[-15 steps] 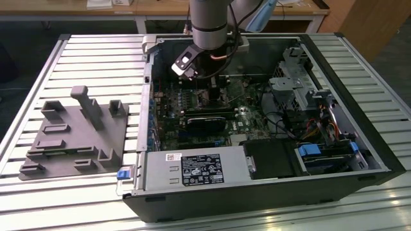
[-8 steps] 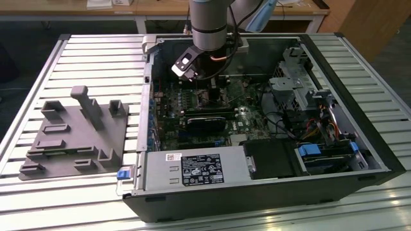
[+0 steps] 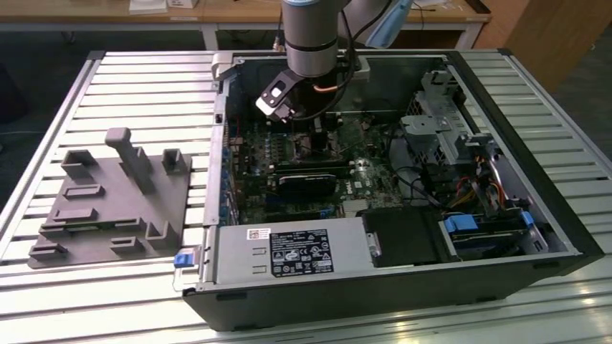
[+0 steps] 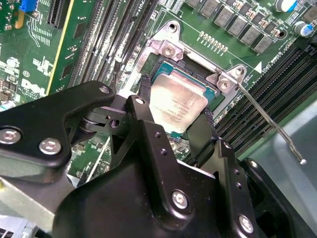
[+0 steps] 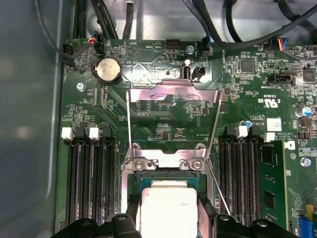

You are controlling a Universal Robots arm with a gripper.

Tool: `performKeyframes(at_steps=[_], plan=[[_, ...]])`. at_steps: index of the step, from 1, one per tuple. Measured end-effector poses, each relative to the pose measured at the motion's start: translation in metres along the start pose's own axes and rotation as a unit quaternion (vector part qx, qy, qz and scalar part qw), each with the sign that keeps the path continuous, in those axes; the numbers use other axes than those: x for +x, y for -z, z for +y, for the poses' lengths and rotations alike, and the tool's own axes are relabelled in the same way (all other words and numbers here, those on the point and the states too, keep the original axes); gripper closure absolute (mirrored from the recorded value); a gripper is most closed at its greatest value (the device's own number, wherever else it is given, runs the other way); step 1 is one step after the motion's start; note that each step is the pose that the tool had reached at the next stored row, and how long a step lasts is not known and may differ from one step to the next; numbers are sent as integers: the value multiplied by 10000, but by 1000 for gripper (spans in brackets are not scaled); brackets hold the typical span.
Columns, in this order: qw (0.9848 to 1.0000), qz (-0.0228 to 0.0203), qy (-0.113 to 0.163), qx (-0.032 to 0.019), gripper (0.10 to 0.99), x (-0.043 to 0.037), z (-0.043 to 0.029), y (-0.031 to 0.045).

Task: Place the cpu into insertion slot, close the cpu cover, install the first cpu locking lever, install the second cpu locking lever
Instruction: 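Place the cpu into insertion slot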

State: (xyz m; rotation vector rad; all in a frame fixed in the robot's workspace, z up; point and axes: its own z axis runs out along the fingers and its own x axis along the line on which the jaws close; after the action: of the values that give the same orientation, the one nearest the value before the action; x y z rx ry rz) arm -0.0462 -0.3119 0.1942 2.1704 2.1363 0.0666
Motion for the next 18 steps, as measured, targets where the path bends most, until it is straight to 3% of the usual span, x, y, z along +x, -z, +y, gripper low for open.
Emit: performKeyframes(at_steps=[18], plan=[[10000, 14, 33, -2, 533, 1, -1, -11]])
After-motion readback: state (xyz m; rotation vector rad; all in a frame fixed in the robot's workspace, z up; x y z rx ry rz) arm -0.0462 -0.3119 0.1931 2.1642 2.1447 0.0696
